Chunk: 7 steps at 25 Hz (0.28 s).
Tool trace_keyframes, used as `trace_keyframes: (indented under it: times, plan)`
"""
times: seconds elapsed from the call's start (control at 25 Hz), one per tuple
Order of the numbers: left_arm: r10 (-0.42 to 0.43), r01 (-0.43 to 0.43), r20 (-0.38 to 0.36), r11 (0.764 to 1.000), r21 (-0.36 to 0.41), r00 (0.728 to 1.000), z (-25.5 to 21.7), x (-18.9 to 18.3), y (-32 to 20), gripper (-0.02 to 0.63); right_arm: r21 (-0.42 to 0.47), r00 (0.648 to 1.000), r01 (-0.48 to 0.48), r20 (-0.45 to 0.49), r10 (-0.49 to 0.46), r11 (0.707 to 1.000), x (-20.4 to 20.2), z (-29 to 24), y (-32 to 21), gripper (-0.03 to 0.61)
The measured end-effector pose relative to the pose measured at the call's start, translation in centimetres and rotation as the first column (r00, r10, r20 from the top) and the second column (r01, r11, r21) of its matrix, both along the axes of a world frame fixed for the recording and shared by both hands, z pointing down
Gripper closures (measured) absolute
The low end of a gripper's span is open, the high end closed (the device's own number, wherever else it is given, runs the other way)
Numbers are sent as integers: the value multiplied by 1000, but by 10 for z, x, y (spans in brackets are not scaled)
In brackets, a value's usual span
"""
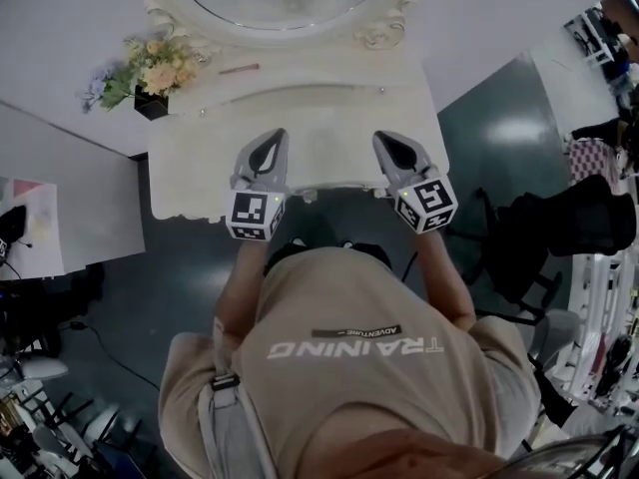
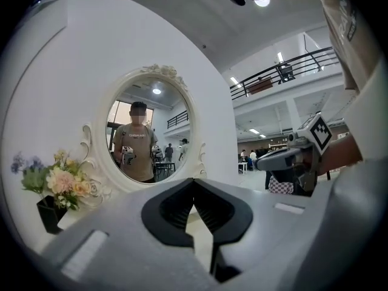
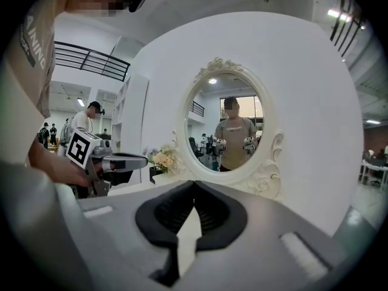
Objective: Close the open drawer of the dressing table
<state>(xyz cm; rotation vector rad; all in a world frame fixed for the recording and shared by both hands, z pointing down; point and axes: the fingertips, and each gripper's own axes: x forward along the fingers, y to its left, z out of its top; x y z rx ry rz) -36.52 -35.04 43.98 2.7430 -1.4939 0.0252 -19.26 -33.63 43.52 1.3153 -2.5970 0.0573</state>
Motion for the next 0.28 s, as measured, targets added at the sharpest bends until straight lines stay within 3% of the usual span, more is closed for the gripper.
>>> trace_keyframes:
  times: [0.28]
  plan:
    - [-2, 0, -32, 998, -59, 999, 13, 5, 16, 614, -5, 1000, -2, -13, 2, 1000, 9, 4, 19, 575]
